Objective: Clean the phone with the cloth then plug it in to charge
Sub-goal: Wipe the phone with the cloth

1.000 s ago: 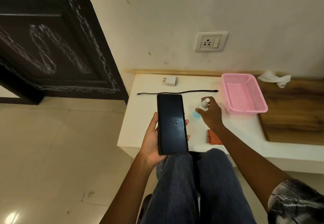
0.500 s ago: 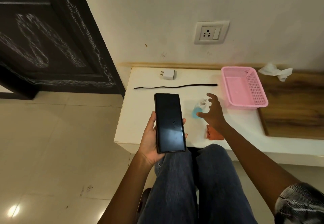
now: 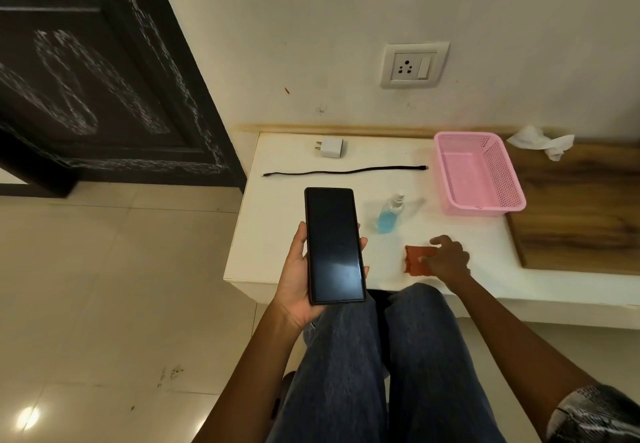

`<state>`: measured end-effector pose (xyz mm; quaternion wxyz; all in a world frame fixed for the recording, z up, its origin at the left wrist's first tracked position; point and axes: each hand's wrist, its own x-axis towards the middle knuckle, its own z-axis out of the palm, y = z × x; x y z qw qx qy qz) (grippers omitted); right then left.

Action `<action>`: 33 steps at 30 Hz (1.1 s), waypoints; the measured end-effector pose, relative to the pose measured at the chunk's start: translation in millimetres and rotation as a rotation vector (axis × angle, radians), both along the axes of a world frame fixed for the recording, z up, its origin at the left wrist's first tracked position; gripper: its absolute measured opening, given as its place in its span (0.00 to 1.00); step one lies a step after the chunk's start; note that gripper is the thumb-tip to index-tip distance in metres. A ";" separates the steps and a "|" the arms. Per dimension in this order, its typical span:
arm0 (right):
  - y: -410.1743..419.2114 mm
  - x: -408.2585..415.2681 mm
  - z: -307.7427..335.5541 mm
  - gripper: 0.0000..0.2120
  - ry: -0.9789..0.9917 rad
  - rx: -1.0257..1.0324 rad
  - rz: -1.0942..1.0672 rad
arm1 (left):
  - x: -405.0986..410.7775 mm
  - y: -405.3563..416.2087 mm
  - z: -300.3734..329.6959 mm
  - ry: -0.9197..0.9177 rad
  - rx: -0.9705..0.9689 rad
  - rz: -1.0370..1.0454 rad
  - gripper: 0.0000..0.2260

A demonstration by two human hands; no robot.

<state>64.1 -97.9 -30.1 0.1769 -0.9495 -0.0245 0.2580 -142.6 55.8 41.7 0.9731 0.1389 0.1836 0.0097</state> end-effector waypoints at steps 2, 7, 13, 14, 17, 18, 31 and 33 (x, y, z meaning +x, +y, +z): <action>-0.4 -3.6 -1.0 0.20 -0.022 0.019 -0.020 | 0.2 -0.3 -0.9 0.012 0.006 -0.003 0.29; -7.5 -8.0 -3.6 0.18 -0.038 0.059 -0.025 | -0.7 -0.7 0.4 0.046 0.019 -0.008 0.29; -15.1 -14.8 10.2 0.11 -0.034 0.262 -0.079 | -3.2 -4.7 5.4 0.066 0.028 0.011 0.30; -16.1 -17.7 15.6 0.11 -0.035 0.355 -0.110 | -4.2 -5.8 6.6 0.072 0.034 0.015 0.30; -19.6 -31.1 36.2 0.10 -0.067 0.561 -0.196 | -9.0 -9.3 11.5 0.085 0.048 0.022 0.29; -21.0 -36.6 43.5 0.09 -0.069 0.621 -0.232 | -11.3 -10.6 14.2 0.088 0.051 0.023 0.29; -35.0 -129.1 141.5 0.08 0.083 1.101 -0.404 | -73.8 -48.1 58.7 -0.060 0.075 0.000 0.31; -35.2 -141.2 156.9 0.07 0.056 1.148 -0.392 | -81.5 -58.3 65.4 -0.090 0.083 -0.021 0.31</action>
